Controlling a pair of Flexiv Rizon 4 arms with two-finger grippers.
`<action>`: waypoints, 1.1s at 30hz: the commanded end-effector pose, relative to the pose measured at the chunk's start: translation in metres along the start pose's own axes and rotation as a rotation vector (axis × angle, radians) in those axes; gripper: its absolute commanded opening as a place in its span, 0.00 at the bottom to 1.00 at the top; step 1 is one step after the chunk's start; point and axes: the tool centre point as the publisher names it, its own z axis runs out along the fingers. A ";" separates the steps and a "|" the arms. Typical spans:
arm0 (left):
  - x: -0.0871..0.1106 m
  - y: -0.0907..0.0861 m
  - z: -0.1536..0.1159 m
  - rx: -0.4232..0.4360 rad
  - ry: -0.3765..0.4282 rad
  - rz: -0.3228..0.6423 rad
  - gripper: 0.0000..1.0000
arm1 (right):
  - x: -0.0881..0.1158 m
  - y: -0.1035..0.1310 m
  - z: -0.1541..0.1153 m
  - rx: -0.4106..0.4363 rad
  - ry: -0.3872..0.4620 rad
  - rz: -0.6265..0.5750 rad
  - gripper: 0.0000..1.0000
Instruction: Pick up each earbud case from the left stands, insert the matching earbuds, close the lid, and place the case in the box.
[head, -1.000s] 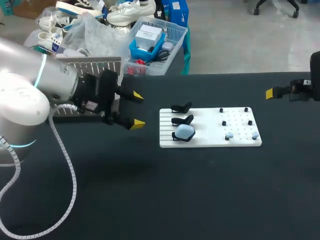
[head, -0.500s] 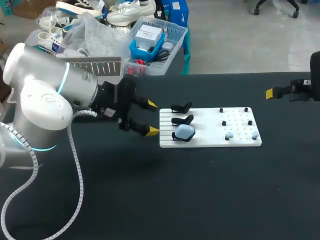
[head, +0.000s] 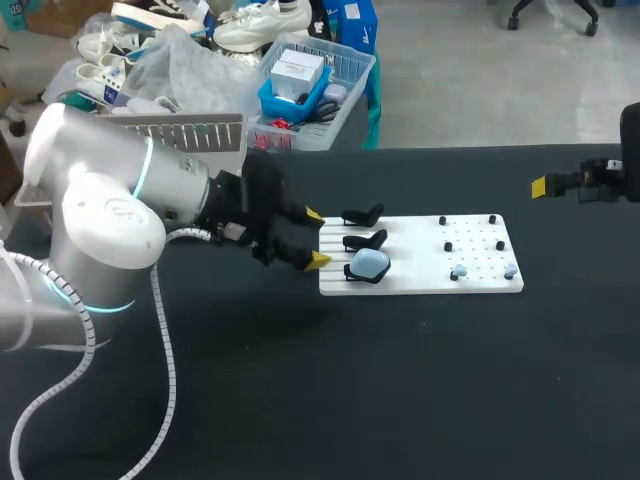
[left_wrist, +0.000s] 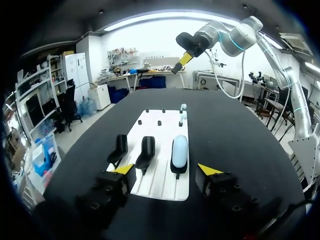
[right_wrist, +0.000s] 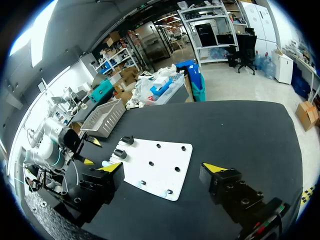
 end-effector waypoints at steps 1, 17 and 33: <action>0.001 -0.006 0.004 0.000 -0.007 0.012 0.69 | -0.001 0.001 -0.001 0.006 0.002 0.001 1.00; 0.004 -0.016 0.029 0.020 -0.001 0.031 0.50 | -0.001 0.001 -0.001 0.006 0.002 0.001 1.00; -0.001 -0.022 0.046 0.025 -0.008 0.026 0.46 | -0.001 0.001 -0.001 0.006 0.002 0.001 1.00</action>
